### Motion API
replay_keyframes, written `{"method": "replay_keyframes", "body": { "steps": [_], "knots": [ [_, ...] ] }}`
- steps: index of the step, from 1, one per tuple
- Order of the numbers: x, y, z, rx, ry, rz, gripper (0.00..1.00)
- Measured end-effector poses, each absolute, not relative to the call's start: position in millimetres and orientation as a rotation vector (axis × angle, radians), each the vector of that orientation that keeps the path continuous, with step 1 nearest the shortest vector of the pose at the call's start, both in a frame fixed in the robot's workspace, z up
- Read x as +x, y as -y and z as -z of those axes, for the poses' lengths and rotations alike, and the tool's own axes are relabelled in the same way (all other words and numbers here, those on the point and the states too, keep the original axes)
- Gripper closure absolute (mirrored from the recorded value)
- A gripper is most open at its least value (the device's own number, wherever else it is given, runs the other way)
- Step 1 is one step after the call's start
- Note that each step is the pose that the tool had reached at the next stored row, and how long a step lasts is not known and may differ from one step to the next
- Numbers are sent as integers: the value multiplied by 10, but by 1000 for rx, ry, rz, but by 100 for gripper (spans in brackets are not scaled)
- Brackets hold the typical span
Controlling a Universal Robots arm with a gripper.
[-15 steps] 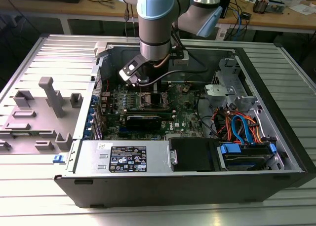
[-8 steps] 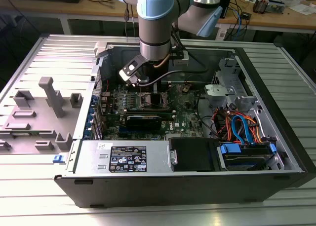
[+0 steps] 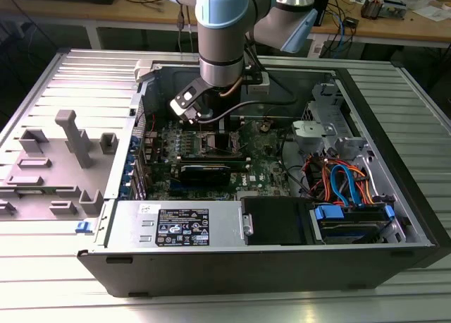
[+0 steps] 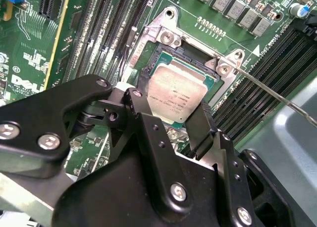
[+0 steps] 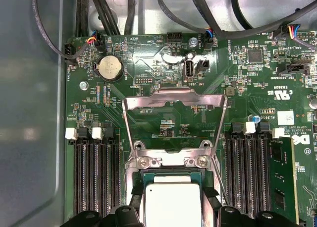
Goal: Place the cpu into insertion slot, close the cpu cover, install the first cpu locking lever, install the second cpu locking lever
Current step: 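Place the cpu into insertion slot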
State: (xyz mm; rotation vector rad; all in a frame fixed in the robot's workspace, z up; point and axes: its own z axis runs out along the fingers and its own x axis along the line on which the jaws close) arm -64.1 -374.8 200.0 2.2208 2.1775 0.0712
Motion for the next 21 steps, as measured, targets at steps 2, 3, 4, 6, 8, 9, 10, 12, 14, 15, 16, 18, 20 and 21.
{"method": "replay_keyframes", "body": {
  "steps": [2,3,4,6,8,9,10,12,14,15,16,18,20,21],
  "knots": [
    [-640,3751,-1998,2221,-2178,-73,45],
    [-640,3754,-1995,2221,-2178,-73,45],
    [-640,3757,-1992,2221,-2178,-73,45],
    [-641,3763,-1986,2221,-2178,-72,45],
    [-641,3763,-1984,2222,-2178,-73,45],
    [-641,3763,-1983,2222,-2178,-73,45],
    [-640,3763,-1983,2222,-2178,-73,45],
    [-640,3763,-1983,2222,-2178,-73,45],
    [-639,3762,-1980,2222,-2178,-75,45],
    [-639,3762,-1979,2222,-2178,-74,44],
    [-639,3763,-1981,2222,-2178,-73,38],
    [-639,3763,-1981,2222,-2178,-73,38],
    [-639,3763,-1981,2222,-2178,-73,38],
    [-639,3763,-1981,2222,-2178,-73,38]
  ]
}}
